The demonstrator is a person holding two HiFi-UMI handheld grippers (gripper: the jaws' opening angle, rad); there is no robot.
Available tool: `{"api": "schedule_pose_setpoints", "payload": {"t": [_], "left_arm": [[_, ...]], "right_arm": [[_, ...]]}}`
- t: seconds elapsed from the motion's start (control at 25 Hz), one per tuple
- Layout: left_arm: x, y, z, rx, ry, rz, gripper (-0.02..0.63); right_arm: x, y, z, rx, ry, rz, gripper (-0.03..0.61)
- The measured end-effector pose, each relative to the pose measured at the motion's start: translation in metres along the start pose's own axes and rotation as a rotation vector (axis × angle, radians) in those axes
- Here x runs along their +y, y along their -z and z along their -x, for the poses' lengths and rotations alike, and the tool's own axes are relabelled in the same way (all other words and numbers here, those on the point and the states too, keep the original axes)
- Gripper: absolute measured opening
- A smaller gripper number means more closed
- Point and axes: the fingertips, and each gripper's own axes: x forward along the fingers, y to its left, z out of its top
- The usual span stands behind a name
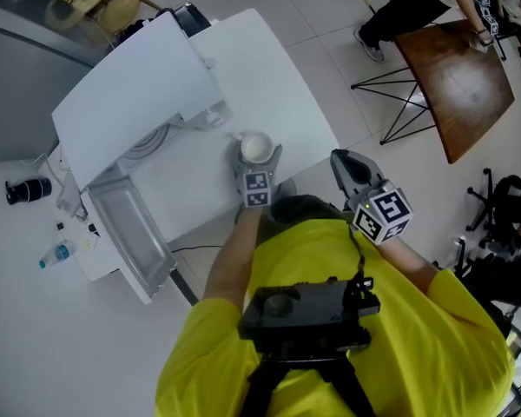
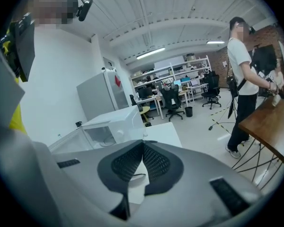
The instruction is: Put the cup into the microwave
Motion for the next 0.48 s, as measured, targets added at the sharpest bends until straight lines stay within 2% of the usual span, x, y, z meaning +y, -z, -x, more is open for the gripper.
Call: {"api": "schedule_pose_setpoints", "payload": {"t": [0.32,0.48], "left_arm": [[0.024,-0.048,0.102,-0.077,-0.078,0.095,0.471],[0.057,-0.077,0.147,-0.121,-0.177,0.110,0.471]], "right_arm": [[0.026,-0.006,-0.028,-0.026,-0.130,-0.007,0.005],[0.052,-0.010,-0.055,-0.034,-0.228,0.024,0.005]]}}
